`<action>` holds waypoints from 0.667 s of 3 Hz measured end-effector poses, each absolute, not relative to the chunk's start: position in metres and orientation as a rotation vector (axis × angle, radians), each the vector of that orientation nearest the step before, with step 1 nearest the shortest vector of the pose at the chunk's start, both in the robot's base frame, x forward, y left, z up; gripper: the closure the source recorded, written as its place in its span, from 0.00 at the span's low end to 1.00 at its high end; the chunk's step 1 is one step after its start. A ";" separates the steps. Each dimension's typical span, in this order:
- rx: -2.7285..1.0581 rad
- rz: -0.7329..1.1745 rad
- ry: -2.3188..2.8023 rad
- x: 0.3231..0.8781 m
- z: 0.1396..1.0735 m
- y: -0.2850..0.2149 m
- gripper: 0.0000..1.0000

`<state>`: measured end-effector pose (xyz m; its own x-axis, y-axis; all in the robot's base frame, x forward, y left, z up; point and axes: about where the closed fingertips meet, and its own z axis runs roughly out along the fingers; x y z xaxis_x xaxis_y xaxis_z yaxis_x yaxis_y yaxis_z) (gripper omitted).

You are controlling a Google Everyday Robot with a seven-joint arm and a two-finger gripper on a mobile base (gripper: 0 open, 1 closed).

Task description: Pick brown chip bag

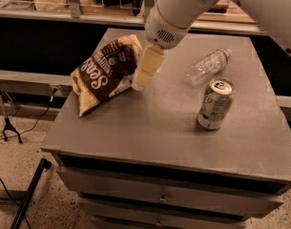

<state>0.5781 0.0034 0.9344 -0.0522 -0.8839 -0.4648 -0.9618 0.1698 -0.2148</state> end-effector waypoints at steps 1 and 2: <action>-1.729 0.208 1.960 0.587 0.919 0.023 0.03; -1.734 0.208 1.959 0.585 0.920 0.023 0.25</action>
Offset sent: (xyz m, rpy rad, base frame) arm 0.0072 0.0159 -0.0132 0.0028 -0.0013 -0.0040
